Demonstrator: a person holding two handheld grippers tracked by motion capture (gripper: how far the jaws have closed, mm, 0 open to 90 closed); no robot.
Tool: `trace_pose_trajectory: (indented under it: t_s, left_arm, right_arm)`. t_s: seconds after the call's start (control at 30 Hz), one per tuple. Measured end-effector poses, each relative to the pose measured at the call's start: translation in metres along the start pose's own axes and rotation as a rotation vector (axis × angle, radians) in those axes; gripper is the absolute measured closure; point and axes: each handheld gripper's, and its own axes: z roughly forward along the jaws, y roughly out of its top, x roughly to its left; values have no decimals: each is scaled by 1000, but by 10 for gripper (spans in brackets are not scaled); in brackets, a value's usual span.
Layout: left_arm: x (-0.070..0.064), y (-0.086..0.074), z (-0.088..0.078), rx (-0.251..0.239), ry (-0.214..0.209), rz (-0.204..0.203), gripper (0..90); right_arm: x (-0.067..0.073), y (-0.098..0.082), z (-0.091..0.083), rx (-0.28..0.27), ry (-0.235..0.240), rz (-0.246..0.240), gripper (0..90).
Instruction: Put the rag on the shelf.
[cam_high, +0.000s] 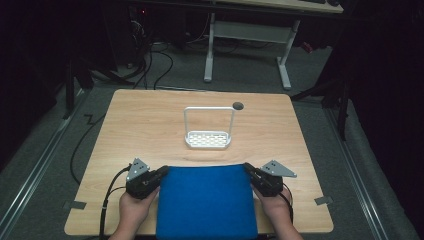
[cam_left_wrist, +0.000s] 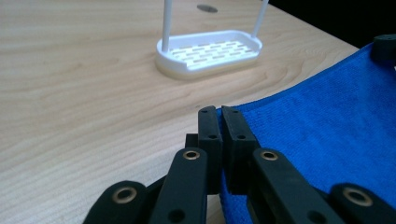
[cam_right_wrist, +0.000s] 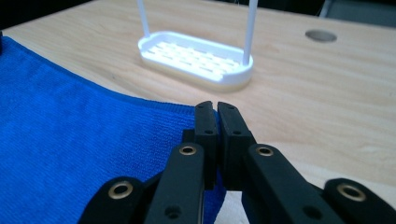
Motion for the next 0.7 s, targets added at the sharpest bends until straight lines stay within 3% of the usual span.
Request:
trace_pose_trajectory:
  t_s: [0.17,0.47,0.7]
  left_arm:
    - [-6,7,-8,-39,16,32,873]
    - [-6,17,-15,-91,24,25,875]
    - [-8,35,-22,-133,20,42,878]
  right_arm:
    - [5,6,-8,-53,-9,-24,883]
    - [5,16,-16,-110,-35,-18,883]
    - [7,36,-25,-178,-36,-29,885]
